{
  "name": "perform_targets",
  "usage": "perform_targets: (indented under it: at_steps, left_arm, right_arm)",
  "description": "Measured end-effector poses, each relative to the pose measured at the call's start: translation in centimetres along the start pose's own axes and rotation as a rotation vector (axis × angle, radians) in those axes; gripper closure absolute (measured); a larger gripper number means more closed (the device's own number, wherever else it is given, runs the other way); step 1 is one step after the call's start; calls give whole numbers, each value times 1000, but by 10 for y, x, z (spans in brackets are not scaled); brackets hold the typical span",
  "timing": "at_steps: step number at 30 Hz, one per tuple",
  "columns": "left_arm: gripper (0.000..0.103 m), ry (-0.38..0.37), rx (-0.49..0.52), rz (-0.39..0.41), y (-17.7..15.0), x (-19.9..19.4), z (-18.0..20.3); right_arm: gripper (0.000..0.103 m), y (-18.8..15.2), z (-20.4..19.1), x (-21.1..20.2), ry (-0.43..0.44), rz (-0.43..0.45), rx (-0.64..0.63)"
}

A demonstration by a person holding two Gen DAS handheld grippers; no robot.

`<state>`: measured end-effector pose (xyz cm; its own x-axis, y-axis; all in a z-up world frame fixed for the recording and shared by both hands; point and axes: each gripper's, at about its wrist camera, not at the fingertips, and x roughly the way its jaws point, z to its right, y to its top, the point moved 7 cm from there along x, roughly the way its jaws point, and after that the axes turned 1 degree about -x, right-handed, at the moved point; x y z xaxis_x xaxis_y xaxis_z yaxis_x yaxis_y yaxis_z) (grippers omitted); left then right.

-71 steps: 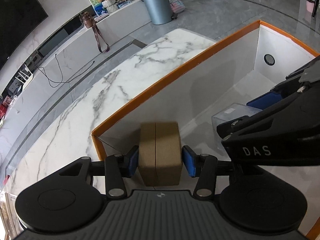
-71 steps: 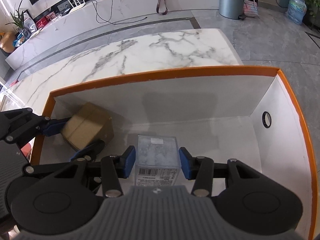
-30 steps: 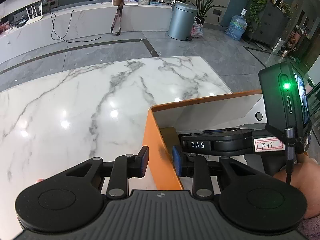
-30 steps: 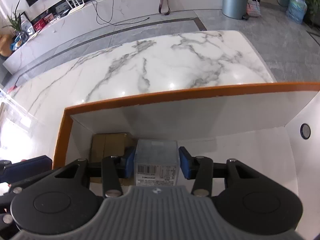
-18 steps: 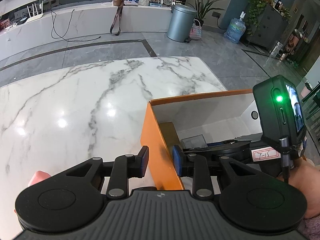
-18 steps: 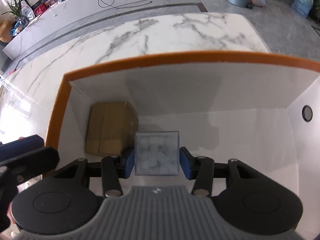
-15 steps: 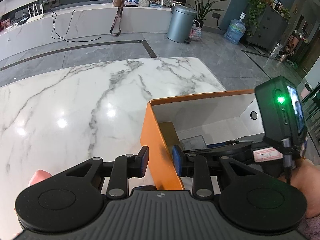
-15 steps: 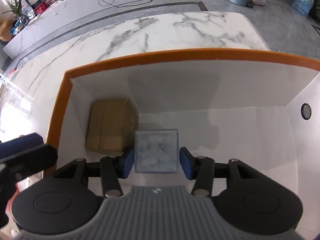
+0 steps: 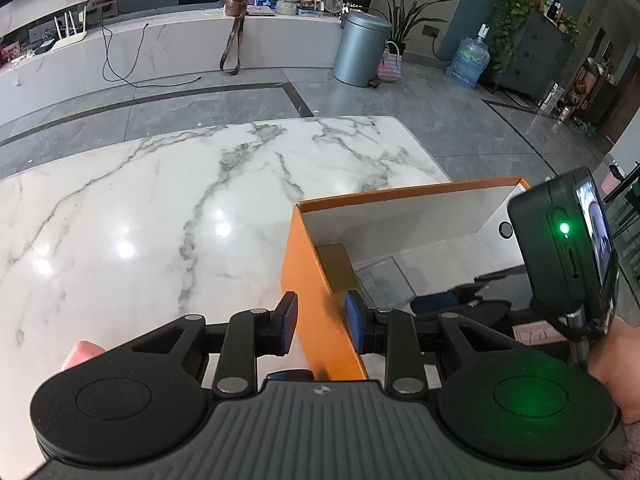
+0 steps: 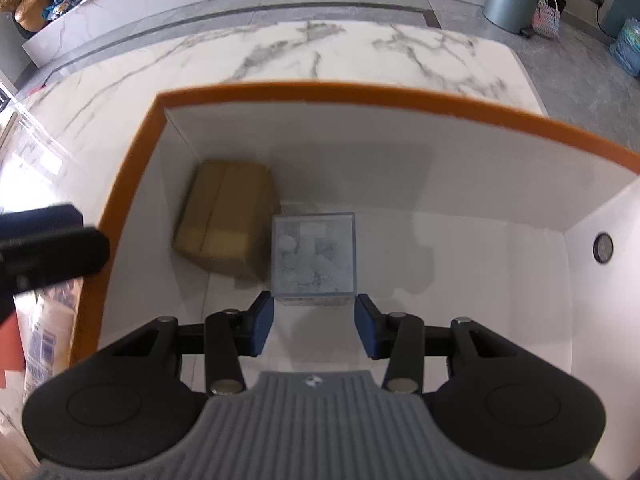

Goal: Organize rigid objects
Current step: 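Lower the clear cube box into the orange box and open the right tool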

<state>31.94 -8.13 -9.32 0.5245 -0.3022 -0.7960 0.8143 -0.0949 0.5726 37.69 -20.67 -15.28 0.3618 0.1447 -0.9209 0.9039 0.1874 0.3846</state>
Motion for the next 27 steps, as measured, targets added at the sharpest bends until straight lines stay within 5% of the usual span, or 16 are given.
perform_targets:
  at_steps: [13,27]
  left_arm:
    - [70,-6,4,18,-3,-11,-1]
    - [70,14,-29,78,-31,-77,-15]
  right_arm:
    - [56,3,-2,-12,-30,46,-19]
    - [54,-32,-39,-107,41,296,-49]
